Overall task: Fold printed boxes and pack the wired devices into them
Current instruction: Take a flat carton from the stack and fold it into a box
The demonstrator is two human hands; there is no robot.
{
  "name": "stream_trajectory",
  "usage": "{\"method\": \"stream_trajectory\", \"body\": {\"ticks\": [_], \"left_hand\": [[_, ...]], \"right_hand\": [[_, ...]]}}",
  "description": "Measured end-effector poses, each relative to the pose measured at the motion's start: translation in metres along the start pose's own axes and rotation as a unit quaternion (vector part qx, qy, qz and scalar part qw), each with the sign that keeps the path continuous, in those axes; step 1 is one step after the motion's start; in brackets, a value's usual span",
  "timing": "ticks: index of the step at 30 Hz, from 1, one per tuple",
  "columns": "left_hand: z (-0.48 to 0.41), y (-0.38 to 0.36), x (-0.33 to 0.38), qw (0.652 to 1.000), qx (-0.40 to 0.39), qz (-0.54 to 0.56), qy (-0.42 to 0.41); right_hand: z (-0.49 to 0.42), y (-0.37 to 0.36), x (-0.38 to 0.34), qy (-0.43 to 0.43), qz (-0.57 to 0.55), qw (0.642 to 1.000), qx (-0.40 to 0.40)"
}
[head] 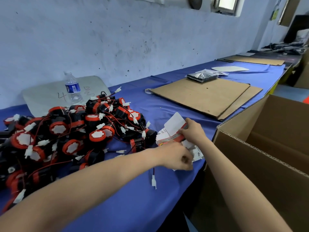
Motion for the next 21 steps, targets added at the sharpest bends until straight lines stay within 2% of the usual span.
{"method": "stream_trajectory", "body": {"ticks": [2, 4, 8, 12, 15, 17, 19, 20, 21], "left_hand": [[0.009, -0.005, 0.005, 0.999, 0.021, -0.035, -0.031], [0.02, -0.007, -0.002, 0.995, 0.055, -0.078, -0.02], [0.038, -0.007, -0.02, 0.989, 0.092, -0.117, 0.014], [0.036, -0.012, -0.018, 0.986, 0.091, -0.14, 0.016], [0.031, -0.014, -0.018, 0.983, 0.12, -0.137, 0.033], [0.03, -0.013, -0.021, 0.985, 0.134, -0.093, 0.063], [0.031, -0.011, -0.019, 0.984, 0.15, 0.018, 0.09], [0.033, -0.008, -0.016, 0.972, 0.179, 0.101, 0.112], [0.035, -0.005, -0.012, 0.943, 0.221, 0.201, 0.145]], "right_hand": [[0.002, 0.003, -0.003, -0.001, -0.007, 1.0, -0.009], [0.004, 0.008, -0.009, 0.006, 0.016, 1.0, -0.015], [0.004, 0.03, -0.032, 0.032, 0.152, 0.988, -0.015], [0.0, 0.045, -0.057, 0.061, 0.238, 0.967, -0.067], [-0.003, 0.059, -0.065, 0.018, 0.223, 0.965, -0.133], [-0.007, 0.074, -0.067, -0.011, 0.176, 0.973, -0.146], [-0.008, 0.092, -0.068, 0.011, 0.113, 0.987, -0.116], [-0.006, 0.099, -0.069, 0.027, 0.069, 0.993, -0.091], [-0.002, 0.102, -0.07, 0.043, 0.025, 0.997, -0.06]]}}
Point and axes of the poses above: each hand's wrist, its own z-axis away from the middle knuckle, its own y-axis out of the back of the hand, x = y × z, the point moved 2 cm from there along -z, towards the middle knuckle, and after that the axes turned 12 degrees about -z, right-handed, at the moved point
